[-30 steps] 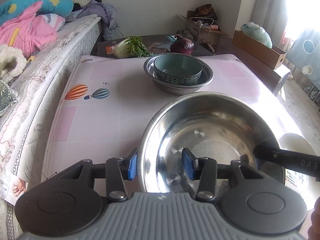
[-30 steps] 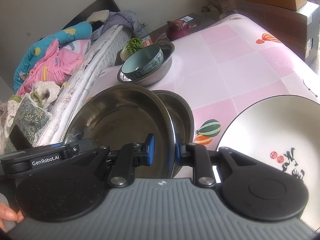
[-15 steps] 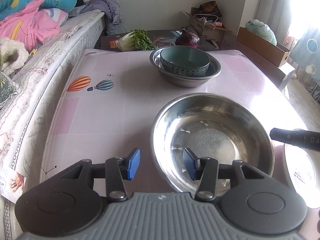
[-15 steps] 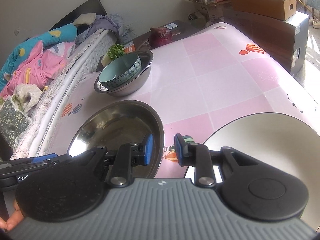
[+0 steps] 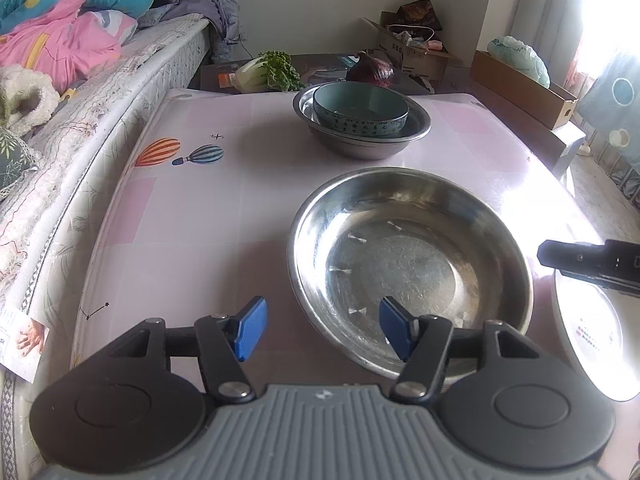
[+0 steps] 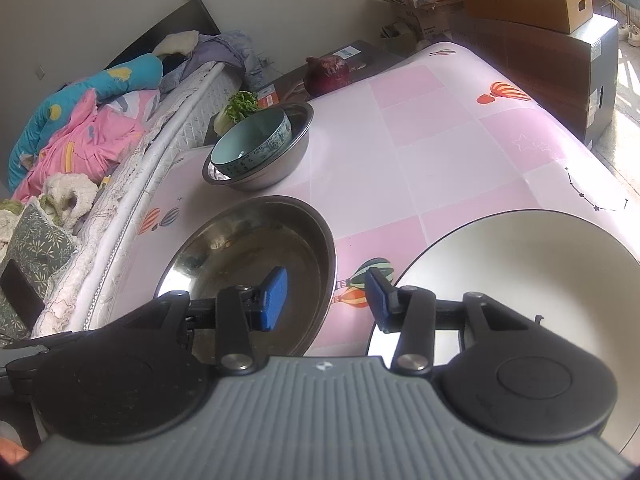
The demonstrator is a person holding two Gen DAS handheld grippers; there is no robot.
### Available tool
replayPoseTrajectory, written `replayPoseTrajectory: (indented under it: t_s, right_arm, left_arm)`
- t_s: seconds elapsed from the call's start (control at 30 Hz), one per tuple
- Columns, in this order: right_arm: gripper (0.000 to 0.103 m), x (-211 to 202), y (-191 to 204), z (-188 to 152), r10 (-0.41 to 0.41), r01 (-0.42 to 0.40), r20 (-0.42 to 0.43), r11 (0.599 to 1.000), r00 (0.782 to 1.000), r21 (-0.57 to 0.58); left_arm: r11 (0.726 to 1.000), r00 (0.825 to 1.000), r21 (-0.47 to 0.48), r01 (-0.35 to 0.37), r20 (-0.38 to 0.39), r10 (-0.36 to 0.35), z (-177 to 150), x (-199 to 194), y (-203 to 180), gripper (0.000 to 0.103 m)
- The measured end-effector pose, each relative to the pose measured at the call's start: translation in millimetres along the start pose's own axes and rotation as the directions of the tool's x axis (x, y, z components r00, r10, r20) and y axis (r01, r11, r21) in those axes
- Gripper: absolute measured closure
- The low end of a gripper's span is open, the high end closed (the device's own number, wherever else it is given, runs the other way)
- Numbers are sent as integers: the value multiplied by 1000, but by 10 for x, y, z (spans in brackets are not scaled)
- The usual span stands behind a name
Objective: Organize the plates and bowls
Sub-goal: 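Set the steel basin on the table and open the left gripper, then reach the right gripper to the white printed plate and grasp its rim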
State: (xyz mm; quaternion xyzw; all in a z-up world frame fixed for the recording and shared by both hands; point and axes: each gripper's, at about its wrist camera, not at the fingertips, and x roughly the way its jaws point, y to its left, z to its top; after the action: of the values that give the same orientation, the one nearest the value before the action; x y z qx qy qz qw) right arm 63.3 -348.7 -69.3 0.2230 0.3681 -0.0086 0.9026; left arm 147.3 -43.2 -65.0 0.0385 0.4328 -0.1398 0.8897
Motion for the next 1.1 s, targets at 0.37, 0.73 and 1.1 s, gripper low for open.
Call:
replayPoseTrajectory:
  t_s: [0.37,0.73,1.1]
  right_arm:
    - [57,-224,-27,-62,21,-21,19,1000,1000,22]
    - [57,-333,-73,-107,32,-33,25,999,999,38]
    - [56,-458,-171,-128,36,-38,36,997,999,61]
  left_arm:
    - [1000,1000,-19,1,15,-1,-85,-197,4,33]
    - [1000,1000,-9,6,20,-6,-139,-295,-72,30]
    - [999,999,25,29,30,-30,-188,-375,-217,30]
